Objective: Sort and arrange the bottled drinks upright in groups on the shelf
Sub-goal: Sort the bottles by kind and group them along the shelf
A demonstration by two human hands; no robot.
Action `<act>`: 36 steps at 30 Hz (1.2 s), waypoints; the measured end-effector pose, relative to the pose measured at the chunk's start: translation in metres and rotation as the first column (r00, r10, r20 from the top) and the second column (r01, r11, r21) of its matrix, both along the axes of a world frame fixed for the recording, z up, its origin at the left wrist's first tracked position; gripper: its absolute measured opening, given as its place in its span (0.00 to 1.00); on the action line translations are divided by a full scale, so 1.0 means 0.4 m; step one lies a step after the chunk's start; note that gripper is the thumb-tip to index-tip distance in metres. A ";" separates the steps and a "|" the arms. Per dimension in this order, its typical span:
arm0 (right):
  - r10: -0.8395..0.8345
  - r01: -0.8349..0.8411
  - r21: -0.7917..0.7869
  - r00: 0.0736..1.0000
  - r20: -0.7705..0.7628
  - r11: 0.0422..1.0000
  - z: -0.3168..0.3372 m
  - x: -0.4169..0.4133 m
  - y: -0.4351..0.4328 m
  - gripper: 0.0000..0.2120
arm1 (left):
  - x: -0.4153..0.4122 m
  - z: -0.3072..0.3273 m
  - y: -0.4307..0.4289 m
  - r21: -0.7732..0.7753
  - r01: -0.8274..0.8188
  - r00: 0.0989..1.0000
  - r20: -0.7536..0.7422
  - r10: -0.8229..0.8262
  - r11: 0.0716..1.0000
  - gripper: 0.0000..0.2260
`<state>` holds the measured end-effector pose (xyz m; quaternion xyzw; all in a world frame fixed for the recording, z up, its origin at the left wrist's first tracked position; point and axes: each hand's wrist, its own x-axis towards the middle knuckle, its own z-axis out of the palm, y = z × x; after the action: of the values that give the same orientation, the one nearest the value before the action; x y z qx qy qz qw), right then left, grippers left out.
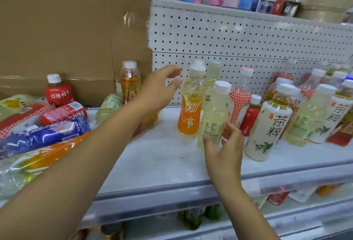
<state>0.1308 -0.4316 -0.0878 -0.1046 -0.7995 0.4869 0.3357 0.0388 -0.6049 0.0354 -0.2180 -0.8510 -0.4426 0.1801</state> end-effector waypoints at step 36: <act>0.141 -0.449 0.304 0.722 0.677 0.840 0.078 -0.210 -0.318 0.48 | -0.001 -0.105 -0.347 -0.645 -0.241 0.683 0.419 0.599 0.725 0.32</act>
<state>0.0468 -0.5590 -0.0567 -0.0487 -0.9603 0.2739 -0.0216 0.0386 -0.7437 -0.0066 0.1041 -0.9772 -0.1723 -0.0680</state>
